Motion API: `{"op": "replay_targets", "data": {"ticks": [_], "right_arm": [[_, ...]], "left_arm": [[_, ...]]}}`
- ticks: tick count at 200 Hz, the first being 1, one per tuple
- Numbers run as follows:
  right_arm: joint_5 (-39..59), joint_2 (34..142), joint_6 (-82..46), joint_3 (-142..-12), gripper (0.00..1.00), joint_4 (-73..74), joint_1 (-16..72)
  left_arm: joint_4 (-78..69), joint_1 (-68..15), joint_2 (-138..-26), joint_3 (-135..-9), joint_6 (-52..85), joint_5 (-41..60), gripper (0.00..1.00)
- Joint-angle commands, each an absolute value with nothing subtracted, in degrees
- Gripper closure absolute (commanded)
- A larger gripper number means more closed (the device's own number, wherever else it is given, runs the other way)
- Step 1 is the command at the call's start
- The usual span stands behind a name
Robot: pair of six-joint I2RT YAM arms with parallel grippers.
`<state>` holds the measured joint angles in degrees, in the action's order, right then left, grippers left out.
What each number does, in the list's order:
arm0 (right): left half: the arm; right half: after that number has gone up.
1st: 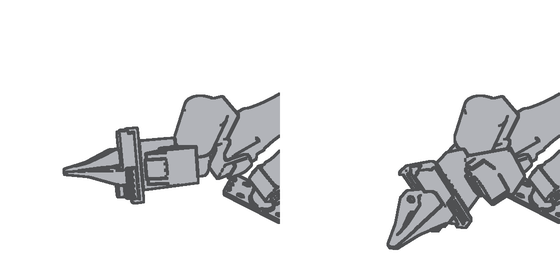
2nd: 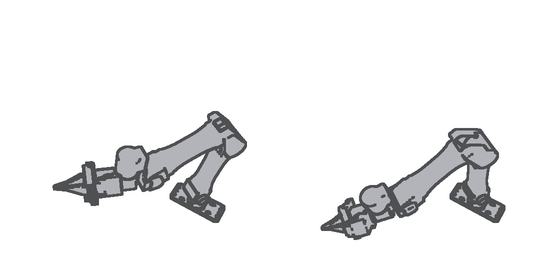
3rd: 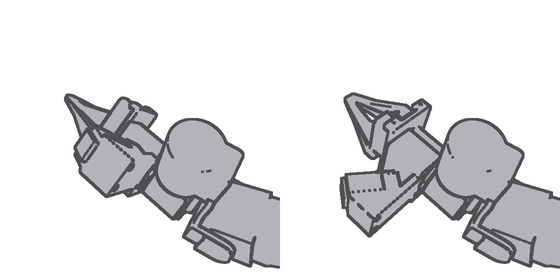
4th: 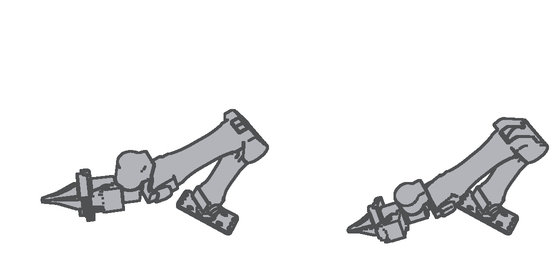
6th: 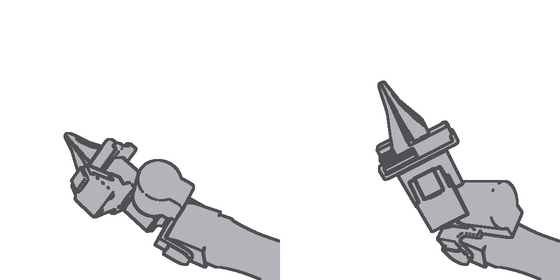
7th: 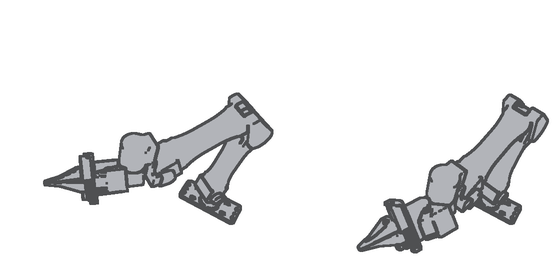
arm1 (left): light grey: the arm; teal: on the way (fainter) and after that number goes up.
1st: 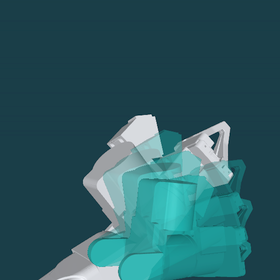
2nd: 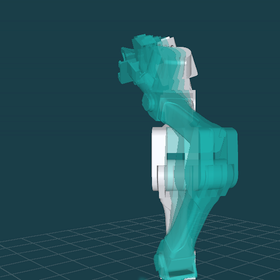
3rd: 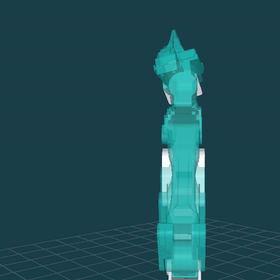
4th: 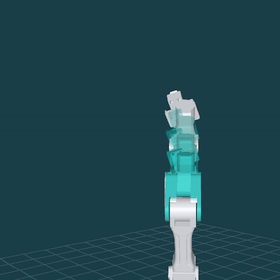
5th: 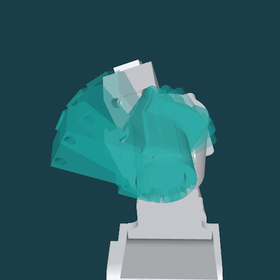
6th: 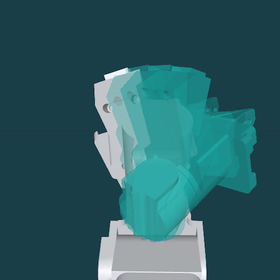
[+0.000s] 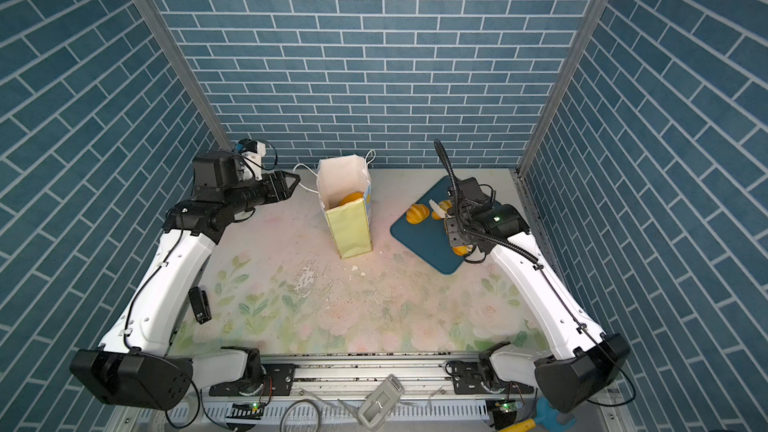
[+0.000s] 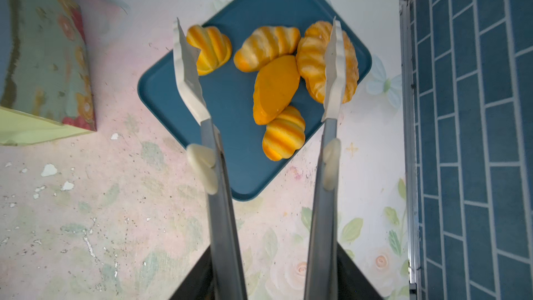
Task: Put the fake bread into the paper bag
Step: 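Withdraw the empty tongs from the bag back over the tray, then lower the tongs onto the orange oval bun and pinch it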
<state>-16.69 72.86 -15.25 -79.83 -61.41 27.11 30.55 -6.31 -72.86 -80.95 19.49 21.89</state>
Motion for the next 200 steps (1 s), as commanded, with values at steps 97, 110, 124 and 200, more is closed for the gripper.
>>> {"op": "replay_targets", "data": {"ticks": [97, 110, 124, 200], "right_arm": [[-15.33, 86.43, -16.99, -77.03, 0.47, -53.37, 23.21], [-15.56, 87.79, -16.74, -77.38, 0.47, -53.25, 22.86], [-15.38, 88.73, -16.55, -77.43, 0.47, -53.09, 22.16], [-12.33, 92.23, -14.94, -77.08, 0.56, -51.38, 19.7]], "left_arm": [[29.49, -6.47, -71.52, -76.96, 17.71, 18.58, 0.32], [29.58, -6.5, -72.02, -76.98, 17.88, 18.55, 0.32], [29.45, -6.5, -72.15, -76.76, 18.04, 18.52, 0.32], [28.3, -6.75, -72.62, -75.95, 19.62, 17.84, 0.32]]}}
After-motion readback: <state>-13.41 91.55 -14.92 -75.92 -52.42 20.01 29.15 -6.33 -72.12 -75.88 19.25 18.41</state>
